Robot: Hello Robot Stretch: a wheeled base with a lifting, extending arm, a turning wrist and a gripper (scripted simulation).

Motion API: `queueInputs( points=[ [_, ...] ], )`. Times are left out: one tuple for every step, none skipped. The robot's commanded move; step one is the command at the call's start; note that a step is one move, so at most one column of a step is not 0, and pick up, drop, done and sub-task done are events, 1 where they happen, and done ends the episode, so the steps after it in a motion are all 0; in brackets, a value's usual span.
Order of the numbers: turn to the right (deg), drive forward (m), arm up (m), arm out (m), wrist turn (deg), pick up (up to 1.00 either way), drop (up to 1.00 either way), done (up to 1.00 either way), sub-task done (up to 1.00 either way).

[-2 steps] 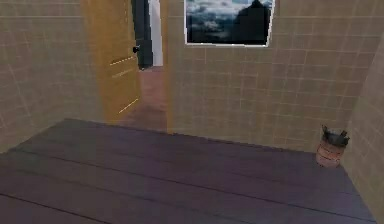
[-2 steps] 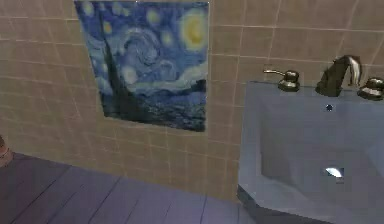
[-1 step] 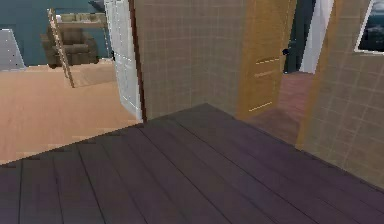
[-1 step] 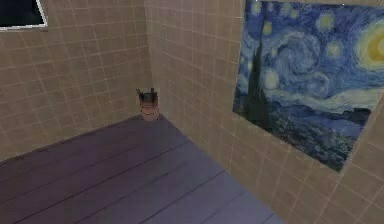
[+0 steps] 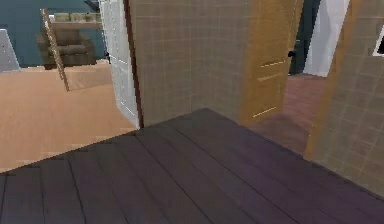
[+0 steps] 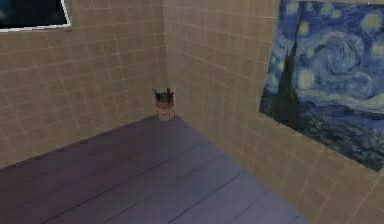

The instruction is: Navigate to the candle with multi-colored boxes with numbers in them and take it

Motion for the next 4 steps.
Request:
queueInputs(
  points=[
    [-45.0,0.0,0.0,0.0,0.0,0.0,0.0,0.0,0.0],
    [-30.0,0.0,0.0,0.0,0.0,0.0,0.0,0.0,0.0],
    [0.0,0.95,0.0,0.0,0.0,0.0,0.0,0.0,0.0],
    [-45.0,0.0,0.0,0.0,0.0,0.0,0.0,0.0,0.0]
  ],
)
